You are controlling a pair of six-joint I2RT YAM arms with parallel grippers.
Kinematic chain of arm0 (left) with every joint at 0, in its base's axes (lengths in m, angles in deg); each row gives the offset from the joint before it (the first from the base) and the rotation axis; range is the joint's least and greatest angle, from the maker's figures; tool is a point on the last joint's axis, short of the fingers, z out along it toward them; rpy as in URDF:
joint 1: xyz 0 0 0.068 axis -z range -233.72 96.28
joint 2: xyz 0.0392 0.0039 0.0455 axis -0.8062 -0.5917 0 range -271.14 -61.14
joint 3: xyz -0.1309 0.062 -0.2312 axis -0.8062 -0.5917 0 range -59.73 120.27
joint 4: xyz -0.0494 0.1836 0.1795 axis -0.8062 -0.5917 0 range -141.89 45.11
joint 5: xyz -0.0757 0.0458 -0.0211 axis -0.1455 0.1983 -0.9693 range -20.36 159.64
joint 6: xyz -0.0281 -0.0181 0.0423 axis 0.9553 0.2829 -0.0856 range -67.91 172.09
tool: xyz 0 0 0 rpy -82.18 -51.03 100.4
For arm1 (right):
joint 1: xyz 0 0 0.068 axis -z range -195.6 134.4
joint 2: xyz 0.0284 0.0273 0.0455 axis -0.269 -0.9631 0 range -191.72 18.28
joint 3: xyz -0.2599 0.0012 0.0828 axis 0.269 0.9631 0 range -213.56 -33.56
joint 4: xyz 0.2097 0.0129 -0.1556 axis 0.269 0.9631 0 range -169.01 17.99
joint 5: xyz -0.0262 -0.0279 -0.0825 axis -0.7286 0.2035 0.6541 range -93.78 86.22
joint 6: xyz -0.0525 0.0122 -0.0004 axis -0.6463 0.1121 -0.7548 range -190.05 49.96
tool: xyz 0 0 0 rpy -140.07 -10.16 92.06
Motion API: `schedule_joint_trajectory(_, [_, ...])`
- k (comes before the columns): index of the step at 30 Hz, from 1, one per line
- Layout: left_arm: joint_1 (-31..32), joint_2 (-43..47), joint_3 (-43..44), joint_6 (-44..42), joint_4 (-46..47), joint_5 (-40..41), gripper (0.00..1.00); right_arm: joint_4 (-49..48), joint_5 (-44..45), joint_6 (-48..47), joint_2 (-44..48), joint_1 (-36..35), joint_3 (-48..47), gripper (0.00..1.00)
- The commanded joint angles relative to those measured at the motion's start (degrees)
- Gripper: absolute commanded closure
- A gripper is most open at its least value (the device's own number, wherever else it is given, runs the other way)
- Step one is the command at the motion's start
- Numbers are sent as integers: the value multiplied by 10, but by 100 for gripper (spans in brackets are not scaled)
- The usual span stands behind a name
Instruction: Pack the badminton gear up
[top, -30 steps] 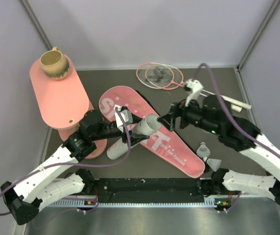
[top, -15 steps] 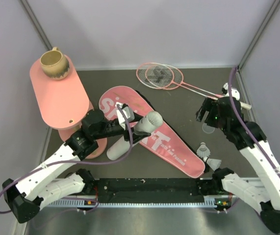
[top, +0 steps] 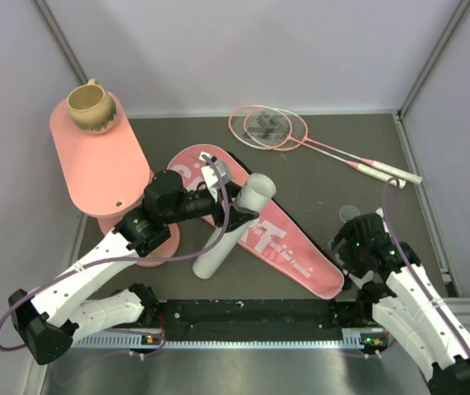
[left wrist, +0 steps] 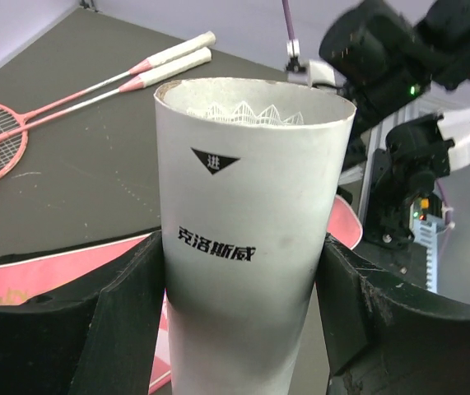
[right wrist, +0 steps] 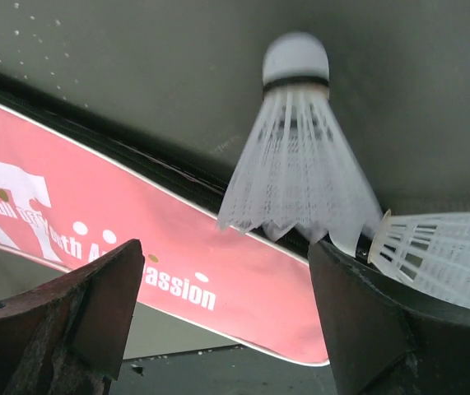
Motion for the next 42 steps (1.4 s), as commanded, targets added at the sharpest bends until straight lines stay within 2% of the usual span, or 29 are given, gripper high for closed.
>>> schedule_joint_trajectory(1, [-1,-25,68,51,11,-5,97,-28,-24,93,39,3,32,20])
schedule_joint_trajectory(8, [-1,-8,31,-15,22,30,97,16,25,62,93,2,5,18])
schedule_joint_trajectory(10, [-1,1,24,-41,17,31,97,4,24,77,108,3,21,19])
schedule_joint_trajectory(13, [-1,25,3,-51,20,34,98,-16,67,76,119,2,28,19])
schedule_joint_trajectory(18, [1,57,-12,-53,15,34,97,-59,128,77,119,3,40,27])
schedule_joint_trajectory(27, [2,84,-11,-34,20,9,97,-135,159,107,70,3,73,34])
schedule_joint_trajectory(28, [1,84,-11,-32,20,8,97,-140,163,102,66,3,73,37])
schedule_joint_trajectory(30, [3,86,-13,-32,23,7,97,-146,173,93,60,2,69,50])
schedule_joint_trajectory(34, [2,82,-12,-38,18,13,97,-156,197,80,51,2,74,63])
schedule_joint_trajectory(35, [3,80,-10,-37,16,13,97,-158,208,81,50,2,81,71])
schedule_joint_trajectory(40, [2,79,-12,-45,13,17,97,-193,217,75,51,2,103,93])
schedule_joint_trajectory(41, [2,77,-12,-45,12,18,97,-195,219,66,51,3,102,100])
schedule_joint_trajectory(42, [3,75,-12,-46,10,20,97,-198,214,55,54,3,98,100])
